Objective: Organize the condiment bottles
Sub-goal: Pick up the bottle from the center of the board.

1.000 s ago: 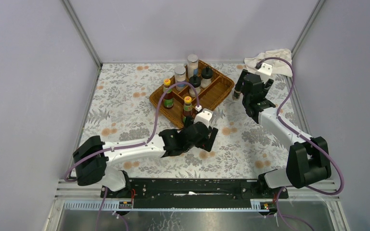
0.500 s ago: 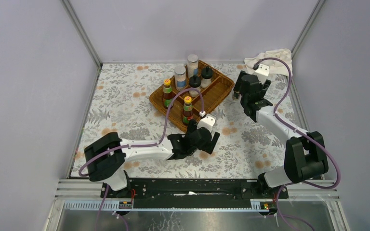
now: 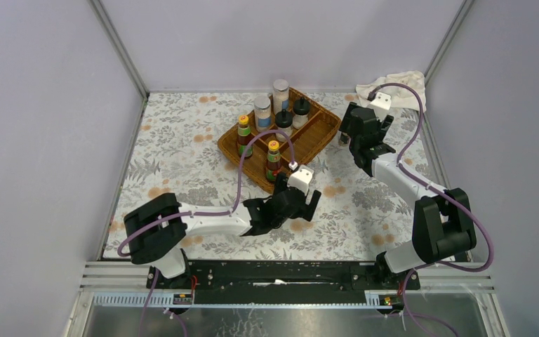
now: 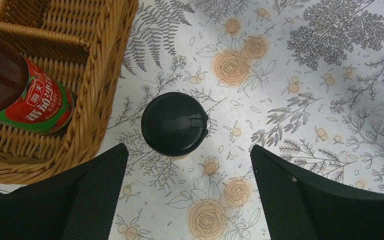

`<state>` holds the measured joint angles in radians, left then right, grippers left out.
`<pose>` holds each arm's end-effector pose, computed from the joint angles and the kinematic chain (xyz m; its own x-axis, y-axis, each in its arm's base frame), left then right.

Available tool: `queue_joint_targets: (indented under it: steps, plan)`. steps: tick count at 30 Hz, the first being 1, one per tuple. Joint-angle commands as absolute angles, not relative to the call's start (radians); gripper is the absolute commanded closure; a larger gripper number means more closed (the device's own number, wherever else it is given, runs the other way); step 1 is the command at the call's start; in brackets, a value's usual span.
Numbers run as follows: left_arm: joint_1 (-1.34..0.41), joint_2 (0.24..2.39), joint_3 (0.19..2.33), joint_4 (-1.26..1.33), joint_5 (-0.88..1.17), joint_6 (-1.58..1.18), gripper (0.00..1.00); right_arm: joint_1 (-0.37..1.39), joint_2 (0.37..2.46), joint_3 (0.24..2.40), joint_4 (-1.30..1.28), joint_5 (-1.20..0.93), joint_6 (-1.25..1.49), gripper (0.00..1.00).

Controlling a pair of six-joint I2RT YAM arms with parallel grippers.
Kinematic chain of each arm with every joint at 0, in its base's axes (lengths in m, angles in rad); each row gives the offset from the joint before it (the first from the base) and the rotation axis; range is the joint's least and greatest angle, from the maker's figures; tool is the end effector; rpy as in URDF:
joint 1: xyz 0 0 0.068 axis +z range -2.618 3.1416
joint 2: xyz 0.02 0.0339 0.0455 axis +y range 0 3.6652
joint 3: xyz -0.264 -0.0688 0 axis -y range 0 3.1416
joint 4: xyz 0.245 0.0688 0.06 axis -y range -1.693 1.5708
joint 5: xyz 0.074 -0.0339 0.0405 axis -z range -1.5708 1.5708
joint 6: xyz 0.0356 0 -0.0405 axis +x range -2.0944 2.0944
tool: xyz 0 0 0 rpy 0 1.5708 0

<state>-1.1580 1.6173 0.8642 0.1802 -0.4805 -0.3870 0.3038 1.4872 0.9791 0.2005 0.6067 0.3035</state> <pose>0.1518 -0.3055 0.1962 -0.4491 0.1913 -0.8727 0.5258 0.8463 -0.0851 0.3301 0.0822 0.2785 -0.1942 0.1964 -0.9611 0.3466 0.9303 0.1201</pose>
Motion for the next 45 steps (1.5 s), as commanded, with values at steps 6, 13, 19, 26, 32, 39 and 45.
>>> queue_joint_targets:
  steps: [6,13,19,26,32,39,45]
  plan:
    - [-1.164,1.633,0.823,0.333,-0.522,-0.360,0.08,0.297,1.489,1.008,0.250,0.602,0.306,0.10]
    - [-1.164,1.668,0.834,0.354,-0.537,-0.349,0.14,0.298,1.488,1.006,0.248,0.602,0.305,0.10]
    - [-1.164,1.689,0.832,0.392,-0.567,-0.331,0.16,0.298,1.488,1.004,0.252,0.600,0.304,0.10]
    - [-1.164,1.697,0.827,0.424,-0.581,-0.323,0.17,0.298,1.489,1.003,0.253,0.596,0.304,0.10]
    - [-1.164,1.703,0.828,0.433,-0.578,-0.319,0.20,0.298,1.493,1.001,0.254,0.592,0.307,0.10]
    - [-1.164,1.709,0.830,0.435,-0.578,-0.321,0.26,0.298,1.487,0.999,0.253,0.592,0.306,0.10]
    - [-1.164,1.714,0.827,0.448,-0.584,-0.322,0.30,0.297,1.478,0.992,0.253,0.594,0.308,0.10]
